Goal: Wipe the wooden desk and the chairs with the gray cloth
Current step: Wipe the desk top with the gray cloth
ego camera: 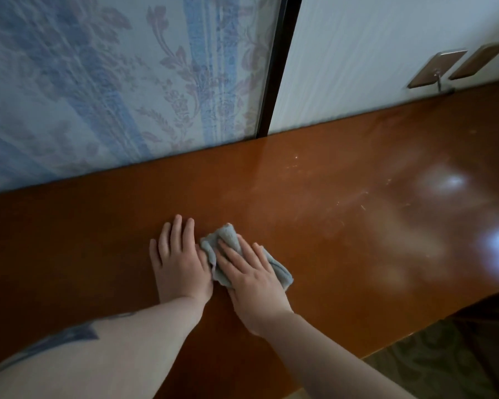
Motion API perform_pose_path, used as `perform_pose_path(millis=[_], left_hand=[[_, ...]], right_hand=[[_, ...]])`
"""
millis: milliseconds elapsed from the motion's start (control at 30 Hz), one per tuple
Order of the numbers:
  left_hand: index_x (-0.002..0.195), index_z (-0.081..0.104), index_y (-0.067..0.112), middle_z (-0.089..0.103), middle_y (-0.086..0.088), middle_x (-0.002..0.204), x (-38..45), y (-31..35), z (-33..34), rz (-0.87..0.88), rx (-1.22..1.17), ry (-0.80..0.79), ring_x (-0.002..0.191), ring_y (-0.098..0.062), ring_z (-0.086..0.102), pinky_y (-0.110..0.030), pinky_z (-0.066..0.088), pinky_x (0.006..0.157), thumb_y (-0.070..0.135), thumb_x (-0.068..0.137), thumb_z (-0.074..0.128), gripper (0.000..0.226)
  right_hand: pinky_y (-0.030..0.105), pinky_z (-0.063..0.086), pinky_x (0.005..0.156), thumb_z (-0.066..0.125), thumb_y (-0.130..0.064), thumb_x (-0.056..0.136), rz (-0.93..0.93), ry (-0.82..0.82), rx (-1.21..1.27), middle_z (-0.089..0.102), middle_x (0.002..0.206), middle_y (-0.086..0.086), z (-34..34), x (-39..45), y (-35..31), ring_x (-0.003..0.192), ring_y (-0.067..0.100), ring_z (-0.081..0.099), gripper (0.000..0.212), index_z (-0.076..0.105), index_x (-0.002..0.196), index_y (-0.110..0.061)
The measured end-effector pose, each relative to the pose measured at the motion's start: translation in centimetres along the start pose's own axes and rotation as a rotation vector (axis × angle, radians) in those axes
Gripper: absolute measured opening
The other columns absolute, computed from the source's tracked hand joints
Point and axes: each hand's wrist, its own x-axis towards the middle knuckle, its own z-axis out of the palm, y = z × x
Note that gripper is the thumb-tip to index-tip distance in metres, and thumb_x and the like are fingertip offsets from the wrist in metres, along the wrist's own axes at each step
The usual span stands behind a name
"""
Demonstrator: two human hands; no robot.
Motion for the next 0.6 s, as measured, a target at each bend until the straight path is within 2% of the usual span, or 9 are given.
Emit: perform_pose_path(millis=[67,100,200,267,333,400,500,567,600], left_hand=[[0.144,0.039,0.020,0.032,-0.003,0.154,0.0,0.0,0.0,-0.004,-0.015,-0.001,0.144,-0.023,0.022,-0.047,0.014,0.118,0.019,0.093,0.050,0.053],[0.144,0.039,0.019,0.033,-0.003,0.154,-0.1,0.0,0.0,-0.016,-0.039,0.018,0.143,-0.023,0.023,-0.047,0.015,0.118,0.019,0.093,0.049,0.052],[0.146,0.034,0.016,0.031,-0.006,0.154,-0.2,0.2,0.0,-0.065,-0.079,0.076,0.143,-0.023,0.025,-0.045,0.012,0.119,0.026,0.098,0.040,0.050],[0.147,0.032,0.015,0.028,-0.006,0.156,-0.2,0.2,0.1,-0.071,-0.063,0.078,0.144,-0.022,0.022,-0.044,0.009,0.120,0.031,0.099,0.033,0.050],[0.146,0.035,0.015,0.030,-0.005,0.155,0.0,0.1,0.3,-0.066,-0.037,0.078,0.144,-0.022,0.022,-0.044,0.008,0.120,0.035,0.100,0.023,0.051],[0.143,0.040,0.015,0.035,-0.005,0.153,0.1,0.0,0.4,-0.066,-0.029,0.084,0.142,-0.022,0.025,-0.044,0.011,0.119,0.038,0.099,0.019,0.054],[0.141,0.042,0.014,0.039,-0.006,0.150,0.1,-0.1,0.6,-0.076,-0.030,0.094,0.140,-0.023,0.029,-0.047,0.016,0.118,0.031,0.098,0.023,0.050],[0.140,0.044,0.013,0.042,-0.006,0.148,0.0,0.0,0.5,-0.076,-0.046,0.113,0.139,-0.023,0.031,-0.047,0.017,0.118,0.034,0.096,0.024,0.053],[0.140,0.045,0.014,0.042,-0.005,0.148,0.0,0.0,0.4,-0.075,-0.047,0.113,0.139,-0.023,0.032,-0.046,0.016,0.118,0.037,0.096,0.022,0.055]], right_hand=[[0.034,-0.020,0.115,0.033,-0.026,0.103,-0.094,-0.044,-0.005,0.003,0.160,-0.012,-0.8,2.8,0.8,0.146,0.010,-0.018,0.056,0.012,0.154,-0.032],[0.036,-0.015,0.118,0.036,-0.024,0.102,-0.080,-0.027,-0.018,0.005,0.161,-0.012,-1.2,4.1,1.6,0.147,0.012,-0.015,0.057,0.013,0.154,-0.031],[0.037,-0.009,0.120,0.038,-0.020,0.100,0.174,0.114,-0.038,0.009,0.161,-0.010,-1.8,4.8,4.3,0.147,0.013,-0.013,0.060,0.015,0.155,-0.026],[0.037,-0.008,0.120,0.037,-0.020,0.096,0.246,0.210,-0.053,0.016,0.160,-0.007,-1.2,2.5,4.7,0.148,0.015,-0.011,0.061,0.020,0.154,-0.022],[0.040,-0.001,0.119,0.041,-0.020,0.093,0.208,0.230,-0.049,0.027,0.157,-0.003,-0.2,0.4,3.2,0.149,0.019,-0.001,0.060,0.029,0.151,-0.018],[0.040,-0.002,0.119,0.045,-0.022,0.092,0.050,0.153,-0.052,0.032,0.155,-0.003,0.9,0.8,1.1,0.149,0.020,0.003,0.058,0.034,0.149,-0.020],[0.036,-0.016,0.117,0.035,-0.027,0.100,-0.171,0.021,-0.060,0.015,0.160,-0.007,0.3,5.2,-0.6,0.148,0.015,-0.011,0.054,0.023,0.153,-0.025],[0.033,-0.019,0.114,0.035,-0.025,0.102,-0.141,0.025,-0.080,0.008,0.161,-0.008,-0.5,7.8,0.5,0.147,0.014,-0.014,0.055,0.018,0.154,-0.025],[0.033,-0.018,0.115,0.037,-0.023,0.101,-0.060,0.056,-0.086,0.009,0.161,-0.008,-0.9,8.5,1.5,0.147,0.015,-0.013,0.057,0.016,0.154,-0.025]])
